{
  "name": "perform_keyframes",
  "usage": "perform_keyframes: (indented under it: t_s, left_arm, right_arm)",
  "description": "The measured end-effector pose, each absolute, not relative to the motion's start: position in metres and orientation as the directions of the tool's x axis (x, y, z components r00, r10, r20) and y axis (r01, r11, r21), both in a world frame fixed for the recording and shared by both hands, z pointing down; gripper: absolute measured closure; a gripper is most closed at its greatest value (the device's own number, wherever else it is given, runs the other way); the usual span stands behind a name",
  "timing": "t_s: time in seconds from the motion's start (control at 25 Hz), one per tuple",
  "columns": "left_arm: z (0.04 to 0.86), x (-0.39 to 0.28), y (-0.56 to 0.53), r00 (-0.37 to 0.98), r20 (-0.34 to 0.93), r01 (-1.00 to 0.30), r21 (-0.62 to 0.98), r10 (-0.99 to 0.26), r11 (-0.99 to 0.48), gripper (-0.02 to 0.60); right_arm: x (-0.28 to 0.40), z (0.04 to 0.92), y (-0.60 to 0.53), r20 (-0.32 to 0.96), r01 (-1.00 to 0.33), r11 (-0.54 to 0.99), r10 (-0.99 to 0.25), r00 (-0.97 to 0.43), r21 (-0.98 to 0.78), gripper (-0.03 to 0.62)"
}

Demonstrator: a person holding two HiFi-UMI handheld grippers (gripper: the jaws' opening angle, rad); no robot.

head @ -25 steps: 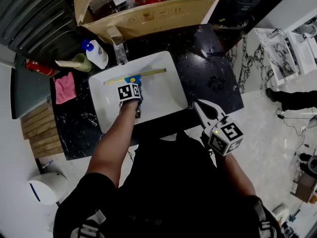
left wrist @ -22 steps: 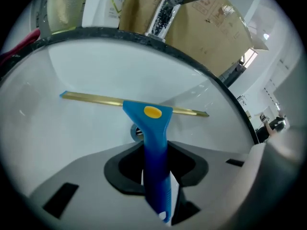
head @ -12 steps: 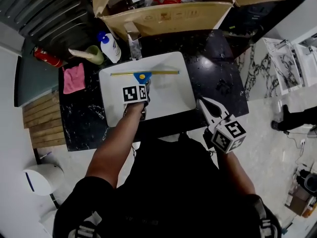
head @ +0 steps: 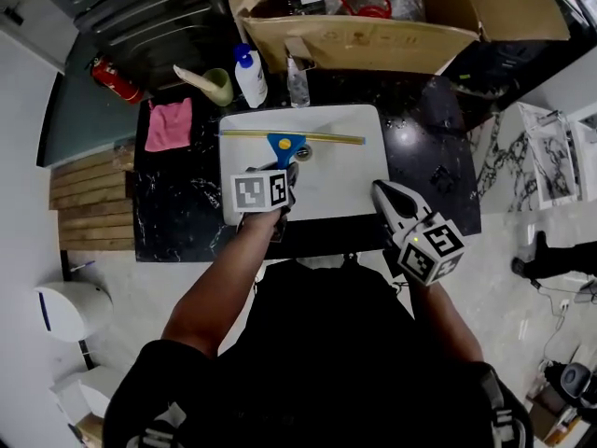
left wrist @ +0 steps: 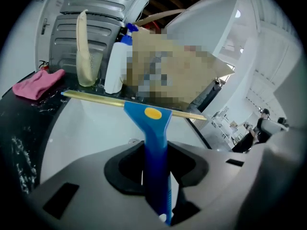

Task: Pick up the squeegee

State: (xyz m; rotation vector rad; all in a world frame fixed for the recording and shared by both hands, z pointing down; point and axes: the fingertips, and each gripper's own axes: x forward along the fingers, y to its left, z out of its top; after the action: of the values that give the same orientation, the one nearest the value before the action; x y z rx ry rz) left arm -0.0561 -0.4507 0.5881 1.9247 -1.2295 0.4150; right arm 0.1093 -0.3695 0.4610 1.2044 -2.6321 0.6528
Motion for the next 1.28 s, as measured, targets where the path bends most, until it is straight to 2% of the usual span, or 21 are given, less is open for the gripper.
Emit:
perform_keyframes:
  t_s: [0.4,0.6,0.84,1.28]
  left_arm:
    - [0.533,-0.104,-0.420,0.501,0.526,-0.838,0.494,-0.687,-0.232,0.446]
    - [0.520,-0.128,-0.405,0.500,0.505,-0.842,0.474,-0.704,-0.258,0.446]
    - [0.498,-0.158,-0.387,0.515,0.428,-0.812,0.522,-0.742,-0.263,0.446]
    - [0.474,-0.184,-0.359,0.516,0.357,-0.801,0.522,-0.779,-0.292,0.446]
  right_arm:
    - [0.051,0.453,-0.369,0.304,-0.722,0.627,-0.655,-0.692,-0.293,0.585]
    - [0.027,0.447,-0.367,0.290,-0.728,0.623,-0.668,-0.685,-0.285,0.585]
    - [0.000,0.440,-0.362,0.270,-0.741,0.615,-0.690,-0.671,-0.270,0.585]
    - [-0.025,0.434,-0.338,0.273,-0.725,0.640,-0.672,-0.689,-0.253,0.585]
